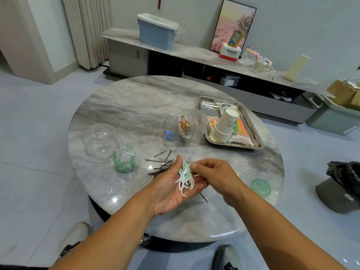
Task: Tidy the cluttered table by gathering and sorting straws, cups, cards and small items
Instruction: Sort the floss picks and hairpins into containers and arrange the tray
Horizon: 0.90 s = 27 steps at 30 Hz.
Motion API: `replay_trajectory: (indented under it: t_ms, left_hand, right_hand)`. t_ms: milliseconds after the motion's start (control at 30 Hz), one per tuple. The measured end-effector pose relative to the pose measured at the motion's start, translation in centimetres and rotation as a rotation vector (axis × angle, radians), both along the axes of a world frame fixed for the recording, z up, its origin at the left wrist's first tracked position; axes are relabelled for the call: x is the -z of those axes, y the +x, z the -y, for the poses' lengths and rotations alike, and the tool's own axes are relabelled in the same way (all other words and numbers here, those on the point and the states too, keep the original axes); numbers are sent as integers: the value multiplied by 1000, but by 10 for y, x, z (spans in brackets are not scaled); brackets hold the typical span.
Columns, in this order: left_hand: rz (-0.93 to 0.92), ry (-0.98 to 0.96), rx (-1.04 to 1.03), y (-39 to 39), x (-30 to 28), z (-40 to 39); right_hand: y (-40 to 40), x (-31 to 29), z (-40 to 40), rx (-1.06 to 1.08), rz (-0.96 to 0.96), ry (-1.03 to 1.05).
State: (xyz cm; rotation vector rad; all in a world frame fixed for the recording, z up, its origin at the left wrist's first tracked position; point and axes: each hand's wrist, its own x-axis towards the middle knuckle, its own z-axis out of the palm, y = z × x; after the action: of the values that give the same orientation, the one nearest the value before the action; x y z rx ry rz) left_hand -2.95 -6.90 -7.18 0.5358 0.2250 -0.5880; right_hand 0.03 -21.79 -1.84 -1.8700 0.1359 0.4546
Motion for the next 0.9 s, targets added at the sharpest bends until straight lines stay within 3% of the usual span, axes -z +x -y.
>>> replay_trajectory:
  t_ms: [167,300,400,500,567,667,767,833,900]
  left_hand:
    - [-39,23,2,-2,-1,3]
    - [-133,5,-57,1,2,-1]
    - [-168,-3,-73,4,2,-3]
    - [-131,-98,-41,5,-1,-5]
    - [-59,-154,15,5,-3,-8]
    - [3,-85,65,6,-4,-12]
    - [-26,28,42,6,1,-16]
    - [-22,100,90,6,0,-15]
    - [43,224,159,5,-2,-13]
  right_hand:
    - [3,-3,2,98,-73,72]
    - [9,-9,9,152,48,65]
    - [4,-10,12,80,465,-16]
    - [-3,1,15,-259,1122,-356]
    - [-6,14,17,-497,1347,-575]
    - [-10,25,22,-616,1346,-639]
    - [-13,24,24,-442,1266,-521]
    - [-11,19,20,-206,1053,-434]
    - [-6,10,13,-79,654,-277]
